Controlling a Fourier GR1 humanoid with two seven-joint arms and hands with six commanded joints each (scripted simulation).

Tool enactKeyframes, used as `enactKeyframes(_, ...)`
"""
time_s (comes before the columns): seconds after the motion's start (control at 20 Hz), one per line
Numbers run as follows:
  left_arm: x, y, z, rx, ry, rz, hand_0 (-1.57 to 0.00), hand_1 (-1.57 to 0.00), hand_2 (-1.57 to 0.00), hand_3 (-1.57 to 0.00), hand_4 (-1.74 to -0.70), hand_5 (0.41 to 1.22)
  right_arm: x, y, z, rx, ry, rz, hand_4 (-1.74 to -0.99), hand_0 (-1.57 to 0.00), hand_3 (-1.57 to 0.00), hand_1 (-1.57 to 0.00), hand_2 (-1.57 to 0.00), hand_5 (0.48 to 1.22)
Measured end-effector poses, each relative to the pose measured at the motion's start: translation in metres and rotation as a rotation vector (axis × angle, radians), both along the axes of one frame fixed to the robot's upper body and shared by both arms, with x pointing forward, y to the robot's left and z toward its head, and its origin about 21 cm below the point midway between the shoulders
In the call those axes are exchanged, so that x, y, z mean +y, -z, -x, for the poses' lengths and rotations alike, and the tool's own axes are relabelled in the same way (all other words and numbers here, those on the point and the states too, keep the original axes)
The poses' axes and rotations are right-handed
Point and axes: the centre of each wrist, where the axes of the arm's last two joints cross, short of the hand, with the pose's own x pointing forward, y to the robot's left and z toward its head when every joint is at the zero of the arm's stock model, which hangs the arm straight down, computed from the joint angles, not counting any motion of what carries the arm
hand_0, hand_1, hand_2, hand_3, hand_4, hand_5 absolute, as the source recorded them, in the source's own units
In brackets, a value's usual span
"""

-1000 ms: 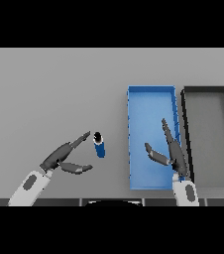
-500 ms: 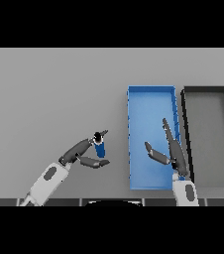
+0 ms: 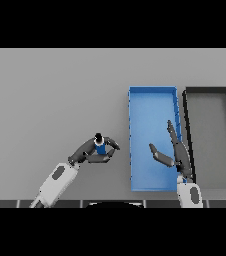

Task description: Pick up the blue pipe and place it into the blue bin.

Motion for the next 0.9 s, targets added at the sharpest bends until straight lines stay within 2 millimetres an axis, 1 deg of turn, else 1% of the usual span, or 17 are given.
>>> enactKeyframes(0.05, -0.005, 0.003, 0.005, -0.003, 0.010, -0.011, -0.89, -1.00, -1.03, -1.01, -1.53, 0.988, 0.000, 0.000, -0.001, -0.002, -0.002, -0.006, -1.195, 0.00, 0.00, 0.00, 0.00, 0.604)
enactKeyframes(0.15, -0.011, 0.005, 0.006, -0.016, 0.046, -0.006, -1.13, -1.20, -1.23, -1.17, -1.60, 1.072, -0.002, -0.002, -0.003, -0.016, -0.002, -0.008, -1.198, 0.00, 0.00, 0.00, 0.00, 0.604)
enactKeyframes(0.2, -0.014, 0.006, 0.009, -0.036, 0.060, -0.005, -1.22, -1.28, -1.30, -1.22, -1.63, 1.101, 0.002, -0.001, -0.004, -0.009, -0.007, -0.008, -1.195, 0.00, 0.00, 0.00, 0.00, 0.603)
enactKeyframes(0.25, -0.014, 0.005, 0.008, -0.048, 0.051, -0.013, -1.29, -1.34, -1.35, -1.27, -1.65, 1.125, -0.002, -0.003, -0.004, -0.015, -0.006, -0.003, -1.191, 0.00, 0.00, 0.00, 0.00, 0.602)
enactKeyframes(0.3, -0.012, 0.007, 0.011, -0.067, 0.045, 0.001, -1.35, -1.38, -1.40, -1.32, -1.67, 1.144, -0.001, -0.003, -0.005, -0.013, -0.012, 0.000, -1.190, 0.00, 0.00, 0.00, 0.00, 0.600)
enactKeyframes(0.4, -0.016, 0.007, 0.011, -0.079, 0.031, 0.010, -1.43, -1.45, -1.46, -1.38, -1.69, 1.172, 0.000, -0.003, -0.007, -0.015, -0.012, -0.007, -1.189, 0.00, 0.00, 0.00, 0.00, 0.601)
enactKeyframes(0.5, -0.021, -0.005, 0.010, -0.124, 0.024, 0.059, -1.48, -1.49, -1.50, -1.42, -1.71, 1.190, 0.002, -0.003, -0.006, -0.012, -0.009, -0.004, -1.187, 0.00, 0.00, 0.00, 0.00, 0.603)
enactKeyframes(0.55, -0.025, -0.014, 0.009, -0.144, 0.027, 0.096, -1.50, -1.51, -1.51, -1.44, -1.72, 1.196, 0.000, -0.001, -0.005, -0.006, -0.009, 0.003, -1.187, 0.00, 0.00, 0.00, 0.00, 0.605)
enactKeyframes(0.6, -0.025, -0.019, 0.010, -0.162, 0.037, 0.116, -1.51, -1.52, -1.52, -1.45, -1.72, 1.201, 0.002, 0.001, -0.002, -0.013, -0.017, 0.002, -1.183, 0.00, 0.00, 0.00, 0.00, 0.606)
enactKeyframes(0.65, -0.029, -0.027, 0.008, -0.175, 0.040, 0.126, -1.52, -1.53, -1.53, -1.45, -1.73, 1.205, 0.001, -0.003, -0.006, -0.015, -0.007, 0.010, -1.180, 0.00, 0.00, 0.00, 0.00, 0.604)
enactKeyframes(0.7, -0.030, -0.031, 0.007, -0.179, 0.044, 0.142, -1.53, -1.54, -1.54, -1.46, -1.73, 1.208, 0.001, -0.003, -0.005, -0.022, -0.009, 0.011, -1.172, 0.00, 0.00, 0.00, 0.00, 0.603)
enactKeyframes(0.75, -0.034, -0.040, 0.004, -0.195, 0.052, 0.154, -1.54, -1.55, -1.55, -1.47, -1.73, 1.211, 0.002, -0.002, -0.003, -0.022, -0.010, 0.011, -1.164, 0.00, 0.00, 0.00, 0.00, 0.602)
enactKeyframes(0.8, -0.038, -0.044, 0.006, -0.202, 0.064, 0.151, -1.55, -1.55, -1.55, -1.48, -1.73, 1.213, -0.002, -0.003, -0.002, -0.027, -0.004, 0.019, -1.157, 0.00, 0.00, 0.00, 0.00, 0.600)
enactKeyframes(0.9, -0.042, -0.055, 0.011, -0.212, 0.080, 0.135, -1.56, -1.56, -1.56, -1.49, -1.74, 1.216, 0.001, -0.004, 0.001, -0.031, -0.010, 0.012, -1.144, 0.00, 0.00, 0.00, 0.00, 0.601)
